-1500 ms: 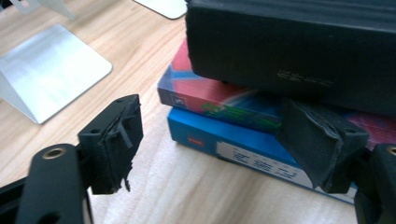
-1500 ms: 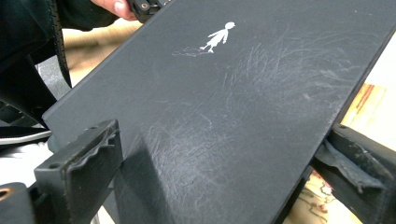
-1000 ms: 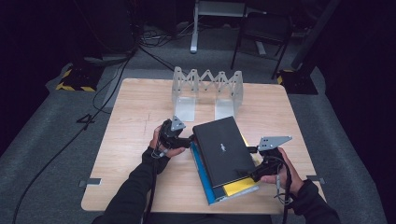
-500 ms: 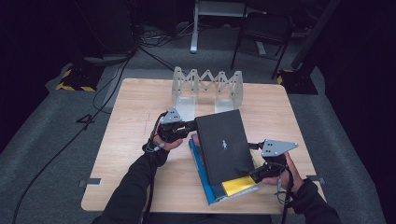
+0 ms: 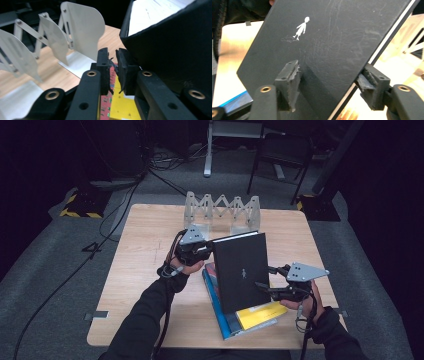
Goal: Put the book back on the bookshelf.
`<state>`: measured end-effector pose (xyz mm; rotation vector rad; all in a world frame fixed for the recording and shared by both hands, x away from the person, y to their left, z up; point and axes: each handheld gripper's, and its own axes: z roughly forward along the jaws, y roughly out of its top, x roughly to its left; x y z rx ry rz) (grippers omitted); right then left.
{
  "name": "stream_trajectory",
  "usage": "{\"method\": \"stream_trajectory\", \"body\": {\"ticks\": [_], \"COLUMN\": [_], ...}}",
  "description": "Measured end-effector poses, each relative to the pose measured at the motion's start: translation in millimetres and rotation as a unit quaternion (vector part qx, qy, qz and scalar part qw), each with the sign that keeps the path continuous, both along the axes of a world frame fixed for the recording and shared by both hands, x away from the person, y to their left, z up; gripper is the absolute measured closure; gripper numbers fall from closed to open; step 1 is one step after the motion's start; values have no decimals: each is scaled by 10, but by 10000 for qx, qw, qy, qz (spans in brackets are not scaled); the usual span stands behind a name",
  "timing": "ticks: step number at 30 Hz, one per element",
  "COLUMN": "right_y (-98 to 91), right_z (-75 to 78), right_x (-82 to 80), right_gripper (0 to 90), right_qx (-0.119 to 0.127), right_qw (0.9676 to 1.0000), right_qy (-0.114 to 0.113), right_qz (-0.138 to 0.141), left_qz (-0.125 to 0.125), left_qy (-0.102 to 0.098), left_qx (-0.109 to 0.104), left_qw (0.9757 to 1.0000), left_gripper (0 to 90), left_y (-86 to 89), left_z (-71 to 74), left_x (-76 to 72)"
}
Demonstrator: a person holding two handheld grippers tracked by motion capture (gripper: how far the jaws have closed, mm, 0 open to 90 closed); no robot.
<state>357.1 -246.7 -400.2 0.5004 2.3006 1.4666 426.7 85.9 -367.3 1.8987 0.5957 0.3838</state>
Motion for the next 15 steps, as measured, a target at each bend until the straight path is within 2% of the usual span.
{"method": "stream_trajectory", "body": {"ticks": [4,6,9,11,15], "right_y": [-64,-80,-65,-60,-88], "right_z": [89,164,227,239,250], "right_x": [-1,-5,-24,-34,-51], "right_gripper": [460,471,477,494,556], "right_qx": [369,486,490,468,541], "right_qw": [9990,9984,9981,9983,9977], "right_qy": [-218,-283,-345,-322,-291], "right_qz": [-99,-1,137,152,296], "left_qz": [-58,-95,-112,-34,-14], "left_qy": [-118,-216,-252,-268,-331], "left_qx": [82,114,154,189,68], "left_qw": [9999,9997,9995,9995,9994], "left_gripper": [832,843,841,835,797], "left_y": [-93,-132,-135,-124,-97], "left_z": [100,142,170,169,166], "left_x": [-2,-37,-78,-100,-157]}}
